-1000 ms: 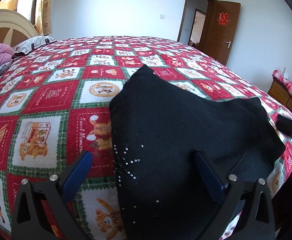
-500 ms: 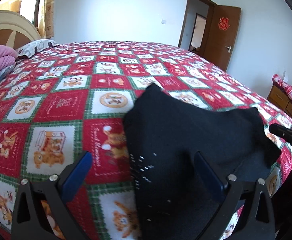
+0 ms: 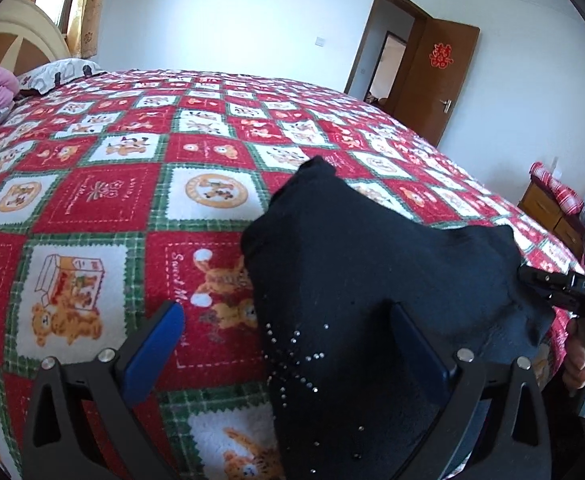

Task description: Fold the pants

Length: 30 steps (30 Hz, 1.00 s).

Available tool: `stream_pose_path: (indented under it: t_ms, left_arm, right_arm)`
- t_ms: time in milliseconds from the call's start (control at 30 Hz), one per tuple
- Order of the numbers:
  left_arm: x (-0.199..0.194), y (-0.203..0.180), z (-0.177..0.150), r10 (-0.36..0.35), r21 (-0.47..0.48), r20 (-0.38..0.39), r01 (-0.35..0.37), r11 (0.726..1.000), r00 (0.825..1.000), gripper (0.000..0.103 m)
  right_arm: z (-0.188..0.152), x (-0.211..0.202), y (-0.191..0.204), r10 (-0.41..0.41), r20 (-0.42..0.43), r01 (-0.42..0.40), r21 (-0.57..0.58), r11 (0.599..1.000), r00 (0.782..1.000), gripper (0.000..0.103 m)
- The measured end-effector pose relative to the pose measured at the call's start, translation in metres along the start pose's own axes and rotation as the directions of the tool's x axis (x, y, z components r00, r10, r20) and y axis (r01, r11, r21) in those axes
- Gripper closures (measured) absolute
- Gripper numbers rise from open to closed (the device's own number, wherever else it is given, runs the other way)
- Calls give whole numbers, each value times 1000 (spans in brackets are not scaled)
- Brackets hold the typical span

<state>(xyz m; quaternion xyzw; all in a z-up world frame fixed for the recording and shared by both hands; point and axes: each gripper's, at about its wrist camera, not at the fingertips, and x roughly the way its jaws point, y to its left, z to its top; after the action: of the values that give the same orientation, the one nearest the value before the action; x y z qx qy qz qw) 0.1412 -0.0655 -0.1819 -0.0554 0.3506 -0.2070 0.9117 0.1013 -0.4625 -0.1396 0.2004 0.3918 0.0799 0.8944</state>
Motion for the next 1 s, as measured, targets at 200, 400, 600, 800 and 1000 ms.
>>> stream_pose_path:
  t_ms: [200, 400, 600, 800, 1000]
  left_arm:
    - [-1, -2, 0, 9, 3, -12, -9, 1000, 1000, 0]
    - [0, -13, -6, -44, 28, -13, 44, 999, 999, 3]
    - [-5, -8, -3, -176, -59, -15, 175, 983, 984, 71]
    - [-14, -7, -2, -183, -86, 4, 183, 979, 983, 87]
    - [-26, -10, 2, -140, -57, 16, 140, 988, 990, 92]
  right_arm:
    - [-4, 8, 9, 27, -47, -28, -20, 999, 999, 50]
    - [-8, 10, 0, 53, -81, -50, 38, 998, 995, 51]
    - [-11, 11, -3, 129, -91, -123, 75, 990, 987, 75]
    - [-13, -4, 21, 100, -31, -102, -35, 994, 994, 78]
    - [-12, -22, 42, 107, 38, -103, -101, 990, 994, 78]
